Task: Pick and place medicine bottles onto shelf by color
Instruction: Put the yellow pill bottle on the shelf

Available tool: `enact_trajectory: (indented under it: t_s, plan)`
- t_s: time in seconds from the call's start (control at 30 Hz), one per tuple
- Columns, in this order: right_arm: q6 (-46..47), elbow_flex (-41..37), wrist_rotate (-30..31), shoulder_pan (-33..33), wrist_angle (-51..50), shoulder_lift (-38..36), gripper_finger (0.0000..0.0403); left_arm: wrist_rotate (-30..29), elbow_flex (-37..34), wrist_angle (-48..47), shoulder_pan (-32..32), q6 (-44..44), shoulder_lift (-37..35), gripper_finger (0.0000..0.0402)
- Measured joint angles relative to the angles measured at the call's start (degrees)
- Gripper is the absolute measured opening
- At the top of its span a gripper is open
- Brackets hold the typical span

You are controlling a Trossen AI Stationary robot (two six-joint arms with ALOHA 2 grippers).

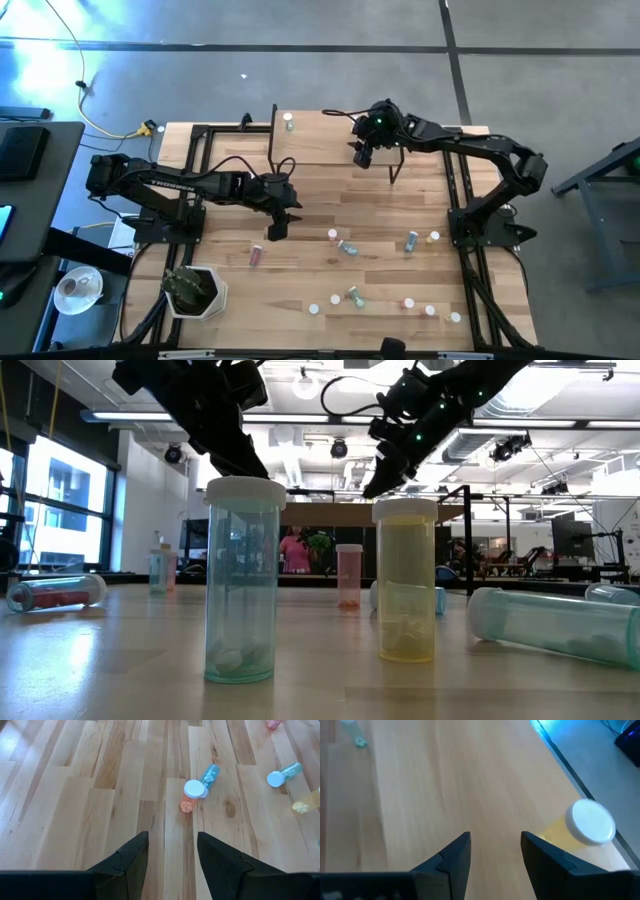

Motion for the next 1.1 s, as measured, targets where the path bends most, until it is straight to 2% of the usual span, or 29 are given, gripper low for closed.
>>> enact_trajectory:
  t_s: [0.17, 0.3, 1.1]
  plan:
    - [0.00, 0.00, 0.37, -0.25, 0.05, 0.00, 0.0165, 0.02, 0.00, 0.00, 0.00, 0.00, 0.00, 0.0158]
    - [0.01, 0.00, 3.24, -0.29, 0.09, 0.00, 0.0165, 0.00, 0.00, 0.00, 0.02, 0.00, 0.00, 0.0158]
    - [0.00, 0.00, 6.60, -0.60, 3.01, 0.00, 0.0165, 0.00, 0.00, 0.00, 0.00, -0.05, 0.00, 0.0158]
